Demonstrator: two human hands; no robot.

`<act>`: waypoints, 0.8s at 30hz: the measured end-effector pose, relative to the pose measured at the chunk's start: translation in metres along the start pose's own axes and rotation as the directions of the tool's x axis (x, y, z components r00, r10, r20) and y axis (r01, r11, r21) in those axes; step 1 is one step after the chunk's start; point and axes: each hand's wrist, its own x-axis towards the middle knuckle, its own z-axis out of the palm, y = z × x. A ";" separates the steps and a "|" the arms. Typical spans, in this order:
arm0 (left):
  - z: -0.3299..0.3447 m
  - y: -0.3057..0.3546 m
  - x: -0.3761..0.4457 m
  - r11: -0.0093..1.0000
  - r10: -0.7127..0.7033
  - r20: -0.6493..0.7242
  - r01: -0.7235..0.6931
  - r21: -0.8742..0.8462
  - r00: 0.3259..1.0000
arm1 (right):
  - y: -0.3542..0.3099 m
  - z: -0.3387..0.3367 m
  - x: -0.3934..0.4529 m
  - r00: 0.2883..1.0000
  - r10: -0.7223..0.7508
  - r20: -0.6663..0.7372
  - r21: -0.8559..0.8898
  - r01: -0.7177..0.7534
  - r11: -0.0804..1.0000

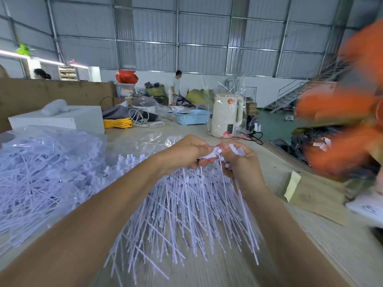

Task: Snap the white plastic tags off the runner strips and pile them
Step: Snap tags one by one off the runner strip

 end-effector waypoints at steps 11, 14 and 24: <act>-0.033 -0.020 -0.012 0.944 -0.055 -0.060 0.033 -0.330 0.997 | -0.015 -0.069 0.022 0.992 0.071 -0.101 0.558 -0.003 0.830; -0.028 -0.018 -0.010 0.985 -0.030 -0.096 0.013 -0.169 0.995 | -0.008 -0.076 0.025 0.984 0.147 -0.102 0.645 -0.047 0.763; -0.025 -0.026 -0.019 0.993 -0.067 0.043 0.063 0.102 0.997 | -0.001 -0.052 0.030 0.976 0.219 -0.004 0.517 -0.185 0.836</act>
